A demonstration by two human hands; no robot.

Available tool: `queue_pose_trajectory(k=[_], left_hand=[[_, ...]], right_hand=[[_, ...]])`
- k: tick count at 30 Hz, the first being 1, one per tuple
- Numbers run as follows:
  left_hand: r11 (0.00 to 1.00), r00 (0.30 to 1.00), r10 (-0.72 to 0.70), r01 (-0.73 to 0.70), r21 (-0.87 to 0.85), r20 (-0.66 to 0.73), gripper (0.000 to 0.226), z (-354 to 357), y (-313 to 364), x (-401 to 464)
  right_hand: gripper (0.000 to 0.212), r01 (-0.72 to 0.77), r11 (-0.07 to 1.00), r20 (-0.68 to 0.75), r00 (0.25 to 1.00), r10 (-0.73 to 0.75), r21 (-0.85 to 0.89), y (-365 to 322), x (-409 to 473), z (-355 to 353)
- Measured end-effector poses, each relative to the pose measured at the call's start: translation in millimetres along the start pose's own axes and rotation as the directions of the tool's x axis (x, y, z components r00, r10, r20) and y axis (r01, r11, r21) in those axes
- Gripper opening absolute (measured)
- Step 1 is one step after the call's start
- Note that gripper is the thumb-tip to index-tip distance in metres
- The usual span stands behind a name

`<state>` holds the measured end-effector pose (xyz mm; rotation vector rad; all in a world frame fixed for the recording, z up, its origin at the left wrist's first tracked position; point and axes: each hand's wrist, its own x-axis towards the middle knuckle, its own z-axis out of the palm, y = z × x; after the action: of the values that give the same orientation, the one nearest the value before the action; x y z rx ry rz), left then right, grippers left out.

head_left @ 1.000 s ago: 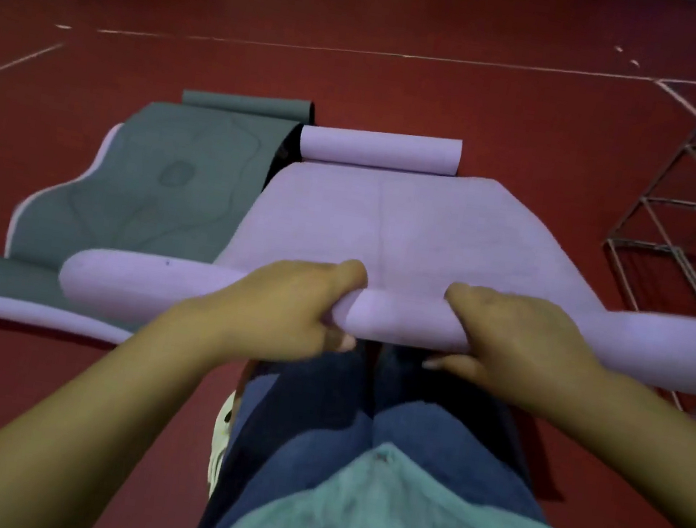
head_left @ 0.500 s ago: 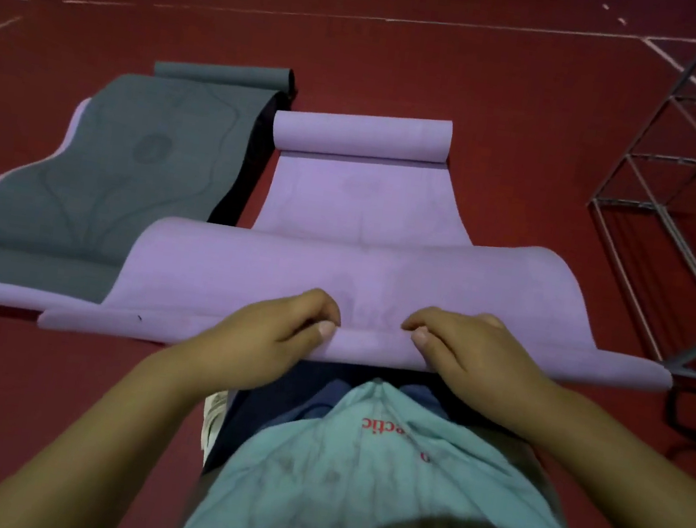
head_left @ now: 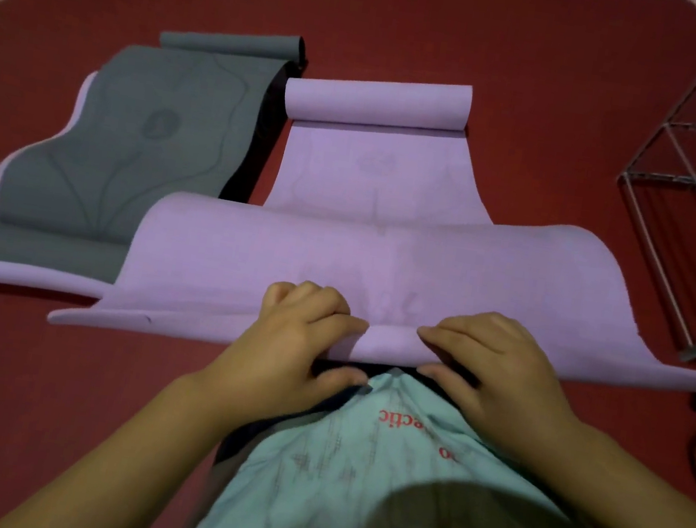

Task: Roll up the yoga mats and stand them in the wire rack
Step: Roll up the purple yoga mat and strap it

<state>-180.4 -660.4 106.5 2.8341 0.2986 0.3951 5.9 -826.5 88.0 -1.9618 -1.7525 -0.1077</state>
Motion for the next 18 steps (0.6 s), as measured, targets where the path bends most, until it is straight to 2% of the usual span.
queue_pose_trajectory(k=[5,8,12,16,18], left_hand=[[0.996,0.999,0.016,-0.020,0.083,0.050,0.027,6,8,5],[0.999,0.999,-0.042,0.041,0.014,0.034,0.024,4,13,2],[0.960,0.973,-0.219,0.228,-0.161,0.073,0.015,-5,21,-1],[0.844,0.866,-0.403,0.477,-0.247,0.294,0.008,-8,22,8],[0.816,0.826,-0.434,0.529,-0.232,0.358,0.010,-3,18,15]], right_hand=[[0.024,-0.147,0.989,0.202,0.969,0.144,0.004,-15,10,-5],[0.019,-0.215,0.976,0.288,0.937,0.195,0.036,-14,12,-15],[0.019,-0.226,0.967,0.384,0.909,0.164,0.121,-14,16,-29],[0.015,-0.333,0.936,0.551,0.805,0.221,0.112,-9,27,-31],[0.011,-0.407,0.907,0.605,0.751,0.263,0.111,-6,36,-28]])
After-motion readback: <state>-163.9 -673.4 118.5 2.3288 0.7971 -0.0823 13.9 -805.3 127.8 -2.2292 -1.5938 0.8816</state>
